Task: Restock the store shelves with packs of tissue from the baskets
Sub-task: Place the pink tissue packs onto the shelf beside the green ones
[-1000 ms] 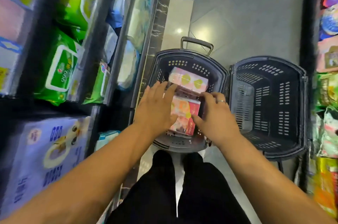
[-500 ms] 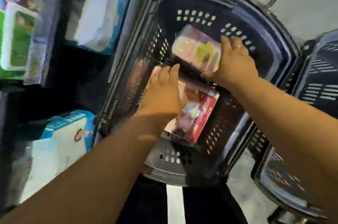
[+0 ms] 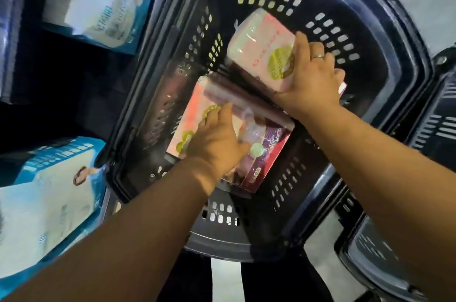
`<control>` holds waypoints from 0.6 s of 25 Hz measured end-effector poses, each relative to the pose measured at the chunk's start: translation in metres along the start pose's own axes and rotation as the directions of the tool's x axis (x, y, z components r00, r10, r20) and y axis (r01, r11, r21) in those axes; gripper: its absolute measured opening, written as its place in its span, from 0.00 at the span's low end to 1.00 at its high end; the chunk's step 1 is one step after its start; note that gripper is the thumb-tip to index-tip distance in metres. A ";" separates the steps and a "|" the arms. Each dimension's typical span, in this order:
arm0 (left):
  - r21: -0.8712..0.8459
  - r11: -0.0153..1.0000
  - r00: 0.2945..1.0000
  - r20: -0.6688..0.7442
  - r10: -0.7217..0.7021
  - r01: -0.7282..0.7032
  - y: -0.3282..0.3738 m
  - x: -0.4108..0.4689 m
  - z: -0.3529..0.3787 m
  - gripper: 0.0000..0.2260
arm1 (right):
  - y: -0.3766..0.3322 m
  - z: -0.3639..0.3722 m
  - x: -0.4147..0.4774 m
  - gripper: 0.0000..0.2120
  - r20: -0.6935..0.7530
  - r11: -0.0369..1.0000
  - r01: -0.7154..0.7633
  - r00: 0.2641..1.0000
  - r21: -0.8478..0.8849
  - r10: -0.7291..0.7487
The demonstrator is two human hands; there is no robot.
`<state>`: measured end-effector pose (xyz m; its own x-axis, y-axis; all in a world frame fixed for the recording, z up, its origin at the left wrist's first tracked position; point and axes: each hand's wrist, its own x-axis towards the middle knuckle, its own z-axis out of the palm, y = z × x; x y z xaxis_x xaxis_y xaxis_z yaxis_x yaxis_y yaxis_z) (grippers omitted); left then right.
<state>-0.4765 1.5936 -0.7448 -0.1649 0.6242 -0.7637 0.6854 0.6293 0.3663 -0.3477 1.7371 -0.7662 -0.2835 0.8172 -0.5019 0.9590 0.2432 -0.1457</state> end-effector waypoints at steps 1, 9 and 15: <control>-0.016 1.000 1.000 0.026 -0.016 0.017 0.003 -0.001 -0.008 0.38 | -0.002 -0.009 -0.011 0.50 -0.012 0.999 -0.007 1.000 0.045 0.008; -0.416 0.898 0.989 0.028 -0.142 0.141 0.022 -0.009 -0.067 0.31 | 0.003 -0.102 -0.085 0.47 -0.111 0.832 -0.046 0.986 0.553 0.128; -0.607 0.792 0.996 -0.016 -0.086 0.059 0.008 -0.053 -0.096 0.30 | 0.005 -0.138 -0.165 0.28 0.146 0.303 -0.165 0.986 0.939 0.084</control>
<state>-0.5297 1.6102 -0.6507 -0.2342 0.5752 -0.7838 0.1024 0.8163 0.5684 -0.2967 1.6758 -0.5670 -0.1986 0.7494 -0.6316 0.3399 -0.5518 -0.7616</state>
